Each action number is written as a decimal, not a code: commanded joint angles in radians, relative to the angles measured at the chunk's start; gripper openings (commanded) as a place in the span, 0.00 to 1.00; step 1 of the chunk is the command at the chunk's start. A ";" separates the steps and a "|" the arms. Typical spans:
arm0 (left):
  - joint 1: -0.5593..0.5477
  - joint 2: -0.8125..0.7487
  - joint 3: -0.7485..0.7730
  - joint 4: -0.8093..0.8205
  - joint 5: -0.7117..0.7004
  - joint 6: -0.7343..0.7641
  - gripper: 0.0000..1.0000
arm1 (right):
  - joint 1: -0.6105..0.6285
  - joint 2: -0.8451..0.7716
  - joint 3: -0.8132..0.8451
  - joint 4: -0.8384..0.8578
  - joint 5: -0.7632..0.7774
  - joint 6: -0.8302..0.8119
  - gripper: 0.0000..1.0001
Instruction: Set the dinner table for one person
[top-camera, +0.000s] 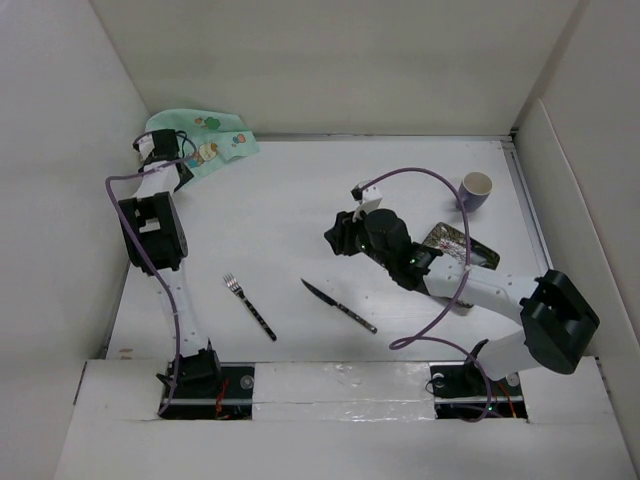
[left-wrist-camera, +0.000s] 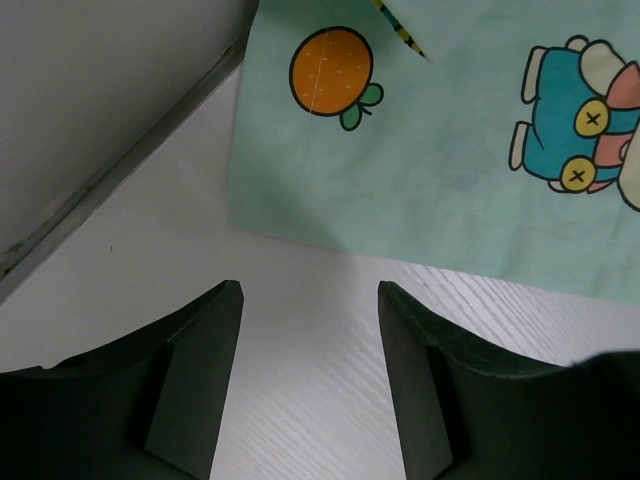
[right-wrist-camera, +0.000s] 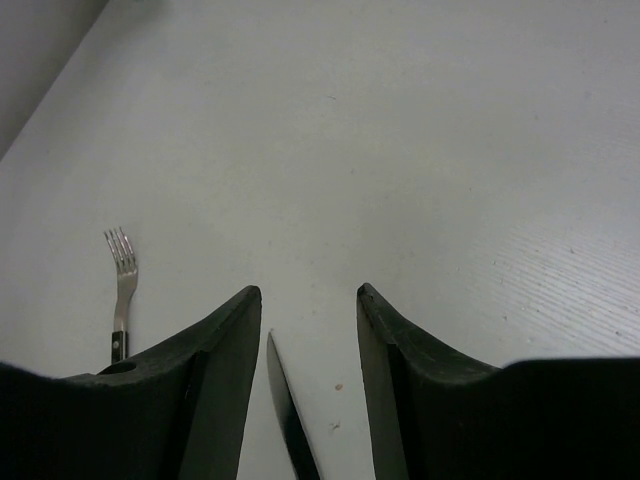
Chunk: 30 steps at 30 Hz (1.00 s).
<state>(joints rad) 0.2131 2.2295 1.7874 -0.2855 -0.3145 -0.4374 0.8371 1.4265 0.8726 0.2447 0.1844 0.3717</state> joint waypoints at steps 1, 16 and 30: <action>-0.001 0.028 0.093 -0.050 -0.043 0.052 0.54 | -0.004 0.005 0.048 0.044 -0.022 -0.017 0.49; 0.029 0.246 0.388 -0.173 0.040 0.065 0.57 | -0.004 0.038 0.060 0.044 -0.037 -0.025 0.49; 0.029 0.200 0.218 -0.150 0.159 0.095 0.00 | -0.004 -0.052 0.039 0.030 -0.002 -0.020 0.48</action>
<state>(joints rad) 0.2451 2.4512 2.0701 -0.3641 -0.2462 -0.3386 0.8371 1.4223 0.8890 0.2405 0.1585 0.3588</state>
